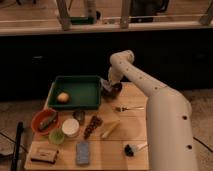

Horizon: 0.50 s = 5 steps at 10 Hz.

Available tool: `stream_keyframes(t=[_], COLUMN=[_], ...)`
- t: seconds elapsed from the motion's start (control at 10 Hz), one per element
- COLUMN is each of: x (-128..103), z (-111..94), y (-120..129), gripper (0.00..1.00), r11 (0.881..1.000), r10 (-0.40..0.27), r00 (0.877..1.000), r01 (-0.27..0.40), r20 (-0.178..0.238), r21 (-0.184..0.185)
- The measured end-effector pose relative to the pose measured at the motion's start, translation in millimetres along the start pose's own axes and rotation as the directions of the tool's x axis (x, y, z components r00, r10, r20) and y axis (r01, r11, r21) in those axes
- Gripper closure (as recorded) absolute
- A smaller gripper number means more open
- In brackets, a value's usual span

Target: Wipe purple bowl with towel

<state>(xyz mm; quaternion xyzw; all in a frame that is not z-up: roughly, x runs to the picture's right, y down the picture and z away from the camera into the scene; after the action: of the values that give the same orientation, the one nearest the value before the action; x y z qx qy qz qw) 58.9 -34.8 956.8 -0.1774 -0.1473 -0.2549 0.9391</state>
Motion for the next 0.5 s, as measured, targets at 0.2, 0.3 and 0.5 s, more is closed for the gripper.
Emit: stream_keyframes(t=[0.2, 0.3, 0.5], x=[-14, -16, -11], z=[-14, -19, -23], y=[12, 20, 27], gripper=[1.0, 1.0, 1.0], r11=[0.999, 0.998, 0.997], r10=[-0.042, -0.053, -0.048], r00=[0.999, 0.998, 0.999], r01=[0.042, 0.054, 0.048], r20=[0.015, 0.012, -0.006], r21=[-0.013, -0.031, -0.058])
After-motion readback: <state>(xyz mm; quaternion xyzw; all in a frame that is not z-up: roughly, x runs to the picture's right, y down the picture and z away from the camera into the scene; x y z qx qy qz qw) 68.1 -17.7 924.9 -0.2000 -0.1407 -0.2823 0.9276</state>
